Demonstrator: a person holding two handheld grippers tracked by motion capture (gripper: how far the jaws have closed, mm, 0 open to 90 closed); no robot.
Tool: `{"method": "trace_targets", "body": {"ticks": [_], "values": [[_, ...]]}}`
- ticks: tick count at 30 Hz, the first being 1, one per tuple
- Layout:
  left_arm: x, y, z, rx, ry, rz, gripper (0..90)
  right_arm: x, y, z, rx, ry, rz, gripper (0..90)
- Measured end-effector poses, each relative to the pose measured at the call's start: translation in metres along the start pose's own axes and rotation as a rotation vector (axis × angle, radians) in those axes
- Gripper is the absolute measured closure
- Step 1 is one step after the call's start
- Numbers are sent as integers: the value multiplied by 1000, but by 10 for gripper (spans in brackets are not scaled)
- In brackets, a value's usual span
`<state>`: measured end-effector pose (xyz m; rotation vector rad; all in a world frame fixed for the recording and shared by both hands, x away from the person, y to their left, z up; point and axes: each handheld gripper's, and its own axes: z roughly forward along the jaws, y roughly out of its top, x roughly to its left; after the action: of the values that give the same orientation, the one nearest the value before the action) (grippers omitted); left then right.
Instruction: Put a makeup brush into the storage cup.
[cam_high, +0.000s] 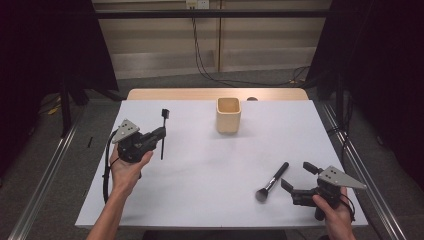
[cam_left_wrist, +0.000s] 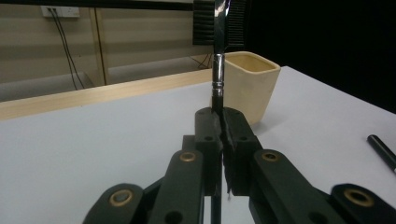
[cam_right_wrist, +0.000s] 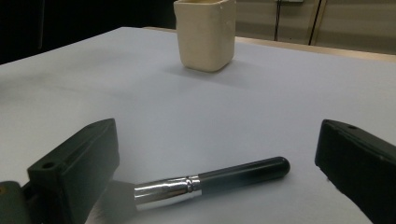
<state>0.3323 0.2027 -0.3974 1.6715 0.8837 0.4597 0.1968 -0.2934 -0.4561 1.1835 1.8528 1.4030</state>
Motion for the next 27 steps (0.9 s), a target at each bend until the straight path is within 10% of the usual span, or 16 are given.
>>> {"method": "trace_targets", "body": {"ticks": [27], "values": [[-25,28,36,-47,-105,25,859,2,0,-1,-7,9,-10,0]]}}
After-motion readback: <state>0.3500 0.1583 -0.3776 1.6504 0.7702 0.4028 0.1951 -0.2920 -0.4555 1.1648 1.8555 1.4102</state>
